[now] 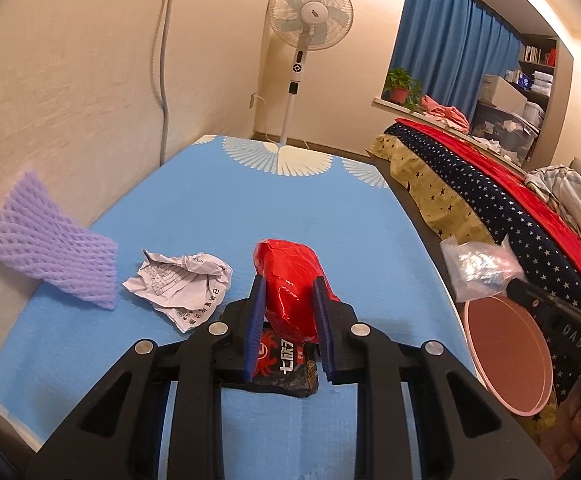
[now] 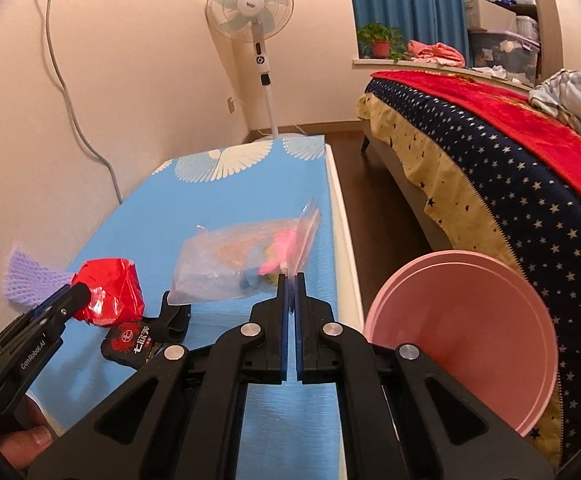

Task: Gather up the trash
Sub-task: 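Carry the red bag and ziplock bag over the pink bin and open both grippers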

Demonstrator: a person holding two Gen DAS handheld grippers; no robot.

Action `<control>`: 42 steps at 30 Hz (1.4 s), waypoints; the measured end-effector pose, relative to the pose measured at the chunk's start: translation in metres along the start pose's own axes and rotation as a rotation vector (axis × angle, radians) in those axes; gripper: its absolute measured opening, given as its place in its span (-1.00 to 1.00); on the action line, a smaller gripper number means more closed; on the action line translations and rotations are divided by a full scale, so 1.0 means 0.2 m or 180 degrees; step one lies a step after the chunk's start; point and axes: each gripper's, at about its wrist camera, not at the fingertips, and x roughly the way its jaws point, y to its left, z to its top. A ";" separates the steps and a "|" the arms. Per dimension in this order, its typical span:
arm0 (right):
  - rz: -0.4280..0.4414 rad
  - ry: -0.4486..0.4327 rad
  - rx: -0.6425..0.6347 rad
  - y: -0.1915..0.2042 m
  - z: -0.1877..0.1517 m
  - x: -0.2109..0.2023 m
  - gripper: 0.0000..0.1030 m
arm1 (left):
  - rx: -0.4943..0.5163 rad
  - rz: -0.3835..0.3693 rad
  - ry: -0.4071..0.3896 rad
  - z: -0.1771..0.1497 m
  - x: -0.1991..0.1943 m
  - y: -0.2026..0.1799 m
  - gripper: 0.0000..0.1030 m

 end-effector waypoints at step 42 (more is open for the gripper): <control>-0.0620 -0.0425 0.0393 -0.42 0.02 -0.47 -0.95 | 0.0315 -0.0507 -0.0042 -0.03 -0.12 -0.36 -0.57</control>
